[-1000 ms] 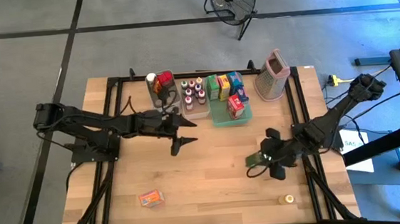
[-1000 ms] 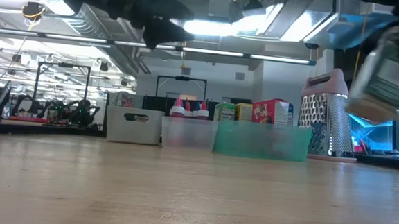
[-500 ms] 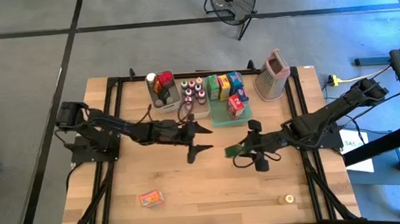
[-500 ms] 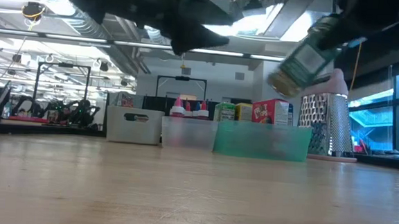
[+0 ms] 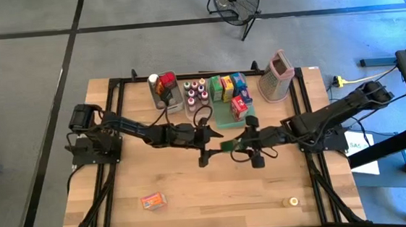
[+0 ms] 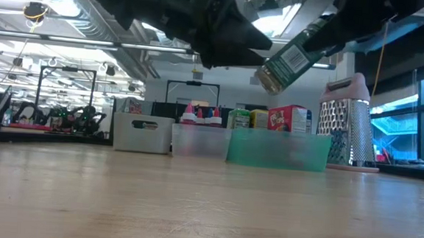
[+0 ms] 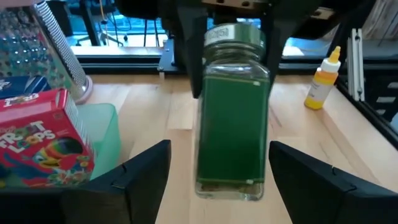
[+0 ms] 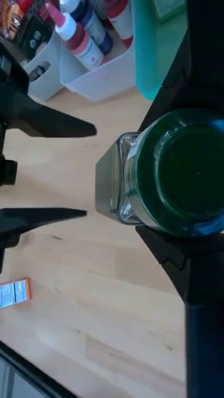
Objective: Pick & Place Kitchen Items
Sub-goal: Put the green seasoning bottle into the gray bin
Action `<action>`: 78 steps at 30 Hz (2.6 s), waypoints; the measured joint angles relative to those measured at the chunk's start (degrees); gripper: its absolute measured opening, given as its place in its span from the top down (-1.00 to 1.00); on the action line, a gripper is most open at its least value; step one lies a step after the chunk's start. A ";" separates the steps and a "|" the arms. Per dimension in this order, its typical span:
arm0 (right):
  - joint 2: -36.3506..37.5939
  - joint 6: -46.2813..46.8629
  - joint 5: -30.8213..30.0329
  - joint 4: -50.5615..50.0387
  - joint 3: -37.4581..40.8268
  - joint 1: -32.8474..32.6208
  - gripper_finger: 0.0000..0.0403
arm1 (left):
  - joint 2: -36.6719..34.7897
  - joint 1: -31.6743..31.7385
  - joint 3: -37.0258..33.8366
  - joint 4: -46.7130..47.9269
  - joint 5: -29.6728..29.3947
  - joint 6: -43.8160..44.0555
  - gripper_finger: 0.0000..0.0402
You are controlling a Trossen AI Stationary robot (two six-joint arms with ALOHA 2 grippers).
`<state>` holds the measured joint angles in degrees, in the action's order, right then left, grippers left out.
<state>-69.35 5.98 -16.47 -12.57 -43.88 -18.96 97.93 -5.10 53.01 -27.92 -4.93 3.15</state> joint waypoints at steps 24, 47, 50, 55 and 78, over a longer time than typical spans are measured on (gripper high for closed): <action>-2.35 -2.52 2.17 4.04 0.00 3.01 -0.01 | -0.04 0.07 0.31 2.84 0.07 0.75 -0.32; -2.35 -5.36 2.99 7.78 0.00 3.64 -0.01 | 0.04 0.04 0.31 1.96 -1.28 -1.83 -0.17; -2.35 -5.26 2.97 8.05 0.02 3.64 -0.02 | 0.04 0.02 0.31 1.98 -1.20 -2.11 -0.02; -2.35 -5.13 3.00 8.53 0.04 3.64 -0.08 | 0.04 0.01 0.31 1.96 -1.16 -2.41 0.03; 5.54 10.99 -1.91 -6.48 -2.75 -2.84 -0.73 | -2.85 0.10 0.22 5.83 -1.28 -2.85 0.03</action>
<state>-63.81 16.97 -18.38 -19.05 -46.63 -21.80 95.08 -5.00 53.24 -22.09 -6.21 0.30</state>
